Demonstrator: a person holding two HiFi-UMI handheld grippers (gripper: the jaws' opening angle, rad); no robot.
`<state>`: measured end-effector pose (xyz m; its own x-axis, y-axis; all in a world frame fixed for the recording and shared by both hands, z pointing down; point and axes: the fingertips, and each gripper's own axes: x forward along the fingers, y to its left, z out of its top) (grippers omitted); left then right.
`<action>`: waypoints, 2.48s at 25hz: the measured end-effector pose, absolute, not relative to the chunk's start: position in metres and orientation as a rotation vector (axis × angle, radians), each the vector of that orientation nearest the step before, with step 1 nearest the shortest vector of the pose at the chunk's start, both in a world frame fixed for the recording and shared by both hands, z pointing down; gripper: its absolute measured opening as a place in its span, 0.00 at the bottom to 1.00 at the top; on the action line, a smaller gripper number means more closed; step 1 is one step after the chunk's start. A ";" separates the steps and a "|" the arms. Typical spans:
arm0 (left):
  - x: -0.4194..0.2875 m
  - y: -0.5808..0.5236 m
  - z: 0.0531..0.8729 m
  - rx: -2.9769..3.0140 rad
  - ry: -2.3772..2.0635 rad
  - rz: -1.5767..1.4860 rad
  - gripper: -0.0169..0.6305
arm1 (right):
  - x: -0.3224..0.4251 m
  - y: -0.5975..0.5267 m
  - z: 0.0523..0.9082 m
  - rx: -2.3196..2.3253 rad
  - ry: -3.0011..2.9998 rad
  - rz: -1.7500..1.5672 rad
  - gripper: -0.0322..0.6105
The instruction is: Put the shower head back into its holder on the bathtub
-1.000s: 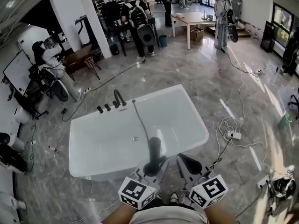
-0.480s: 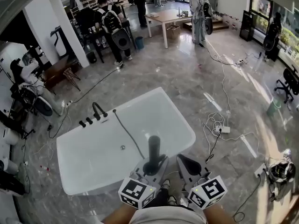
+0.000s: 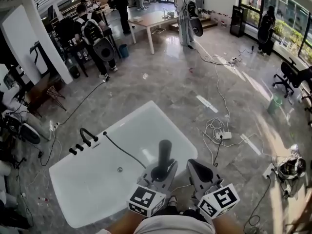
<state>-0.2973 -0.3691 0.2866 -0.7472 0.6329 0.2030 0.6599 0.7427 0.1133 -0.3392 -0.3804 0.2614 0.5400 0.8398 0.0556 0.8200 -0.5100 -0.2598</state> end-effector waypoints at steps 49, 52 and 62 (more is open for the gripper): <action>-0.540 -0.055 0.300 -1.395 -2.655 -0.245 0.08 | -0.598 -0.061 0.278 -2.651 -1.183 0.101 0.07; -0.539 -0.016 0.299 -1.433 -2.645 -0.254 0.08 | -0.596 -0.020 0.277 -2.662 -1.147 0.095 0.07; -0.522 0.086 0.297 -1.506 -2.619 -0.253 0.08 | -0.583 0.092 0.273 -2.683 -1.080 0.079 0.07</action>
<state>-0.5222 0.0864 0.2973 -0.5020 0.8465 0.1775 0.8648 0.4942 0.0888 -0.5826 0.0923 0.2730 0.7243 0.6883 0.0415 0.6748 -0.6951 -0.2480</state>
